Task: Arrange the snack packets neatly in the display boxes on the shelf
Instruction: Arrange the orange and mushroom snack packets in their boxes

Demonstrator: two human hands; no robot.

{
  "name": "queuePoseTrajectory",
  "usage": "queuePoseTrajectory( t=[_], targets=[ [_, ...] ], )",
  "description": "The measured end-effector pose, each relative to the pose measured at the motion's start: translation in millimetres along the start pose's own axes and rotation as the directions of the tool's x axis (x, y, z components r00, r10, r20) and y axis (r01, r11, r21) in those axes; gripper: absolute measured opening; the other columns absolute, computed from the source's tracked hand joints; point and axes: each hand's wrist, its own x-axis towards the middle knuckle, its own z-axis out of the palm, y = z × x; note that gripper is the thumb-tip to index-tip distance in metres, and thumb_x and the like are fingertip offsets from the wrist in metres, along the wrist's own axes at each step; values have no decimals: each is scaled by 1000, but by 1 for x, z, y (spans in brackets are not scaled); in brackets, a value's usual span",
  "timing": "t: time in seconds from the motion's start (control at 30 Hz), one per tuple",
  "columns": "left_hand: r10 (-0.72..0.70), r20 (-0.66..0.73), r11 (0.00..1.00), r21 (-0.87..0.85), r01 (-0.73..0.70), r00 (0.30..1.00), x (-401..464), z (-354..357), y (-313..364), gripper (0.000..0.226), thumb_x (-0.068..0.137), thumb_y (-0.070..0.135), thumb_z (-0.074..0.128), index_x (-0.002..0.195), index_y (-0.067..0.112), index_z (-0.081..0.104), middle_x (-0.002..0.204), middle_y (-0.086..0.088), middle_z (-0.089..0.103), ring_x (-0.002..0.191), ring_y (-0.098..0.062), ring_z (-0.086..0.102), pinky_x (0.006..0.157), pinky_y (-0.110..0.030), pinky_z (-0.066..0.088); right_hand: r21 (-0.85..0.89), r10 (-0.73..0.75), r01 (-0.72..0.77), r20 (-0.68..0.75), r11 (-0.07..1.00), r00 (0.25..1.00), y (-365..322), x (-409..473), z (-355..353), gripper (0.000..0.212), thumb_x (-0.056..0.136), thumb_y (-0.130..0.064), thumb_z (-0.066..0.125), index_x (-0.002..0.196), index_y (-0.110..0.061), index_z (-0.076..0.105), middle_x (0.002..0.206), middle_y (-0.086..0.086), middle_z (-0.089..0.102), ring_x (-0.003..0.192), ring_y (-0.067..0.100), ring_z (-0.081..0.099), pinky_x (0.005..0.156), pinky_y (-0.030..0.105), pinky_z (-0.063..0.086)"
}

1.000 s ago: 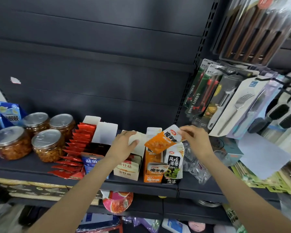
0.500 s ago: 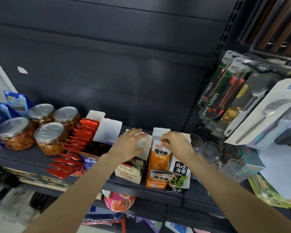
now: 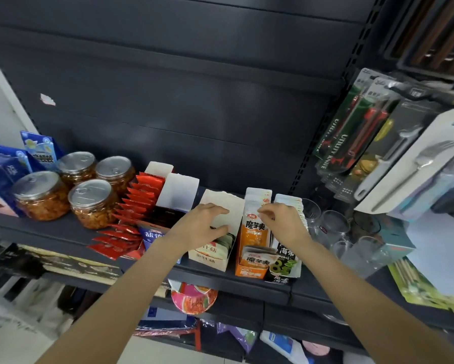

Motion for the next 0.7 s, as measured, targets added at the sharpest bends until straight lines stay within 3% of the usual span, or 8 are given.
queuePoseTrajectory(
  t=[0.1,0.2,0.33,0.4,0.5,0.63,0.7],
  targets=[
    [28,27,998,64,-29,999,-16,1,4,50,91,49,50,136,26,47,141,4,47,129,-14,41,107,-32,36,39,-9,5,86,999,996,-7,-28,0,23,96,-25,51,104,-15,70,101,4,70,86,18,65,82,35,53],
    [29,9,992,127,-30,1000,-28,2,5,52,93,52,45,135,22,50,136,2,52,124,-16,46,103,-30,38,19,-22,19,204,1000,979,-12,-51,0,27,93,-36,54,104,-16,69,100,5,70,89,21,64,84,37,52],
    [2,16,985,174,-5,1000,-35,2,6,49,94,49,44,133,20,52,132,-2,55,117,-19,51,97,-32,43,-257,-12,90,290,962,957,-16,-65,0,26,96,-27,50,110,-14,66,103,8,68,93,24,62,81,42,52],
    [0,28,985,174,-5,1000,-35,2,7,48,94,48,45,131,19,53,130,-3,56,114,-20,53,94,-33,46,-312,-16,87,224,946,974,-19,-69,1,24,96,-17,47,108,-14,67,105,7,68,93,24,62,81,41,53],
    [-12,43,989,149,5,999,-35,2,8,46,95,46,46,131,18,53,131,-4,55,116,-20,52,96,-34,45,-239,2,15,71,971,997,-24,-75,2,19,93,-18,53,103,-18,69,100,2,69,90,20,63,78,37,53],
    [-40,40,997,67,37,998,-36,6,11,50,94,44,49,140,23,45,151,-3,34,139,-22,29,115,-38,25,-140,10,-6,25,990,1000,-25,-81,-1,12,90,-24,60,92,-20,71,91,-2,70,80,14,61,66,29,48],
    [-17,-33,999,-44,16,999,-39,6,17,47,94,38,51,139,23,46,149,-3,37,138,-21,31,113,-35,26,-76,9,-14,-59,997,998,-24,-84,-11,12,90,-26,60,88,-21,71,86,-5,69,75,12,61,63,25,45]
  ],
)
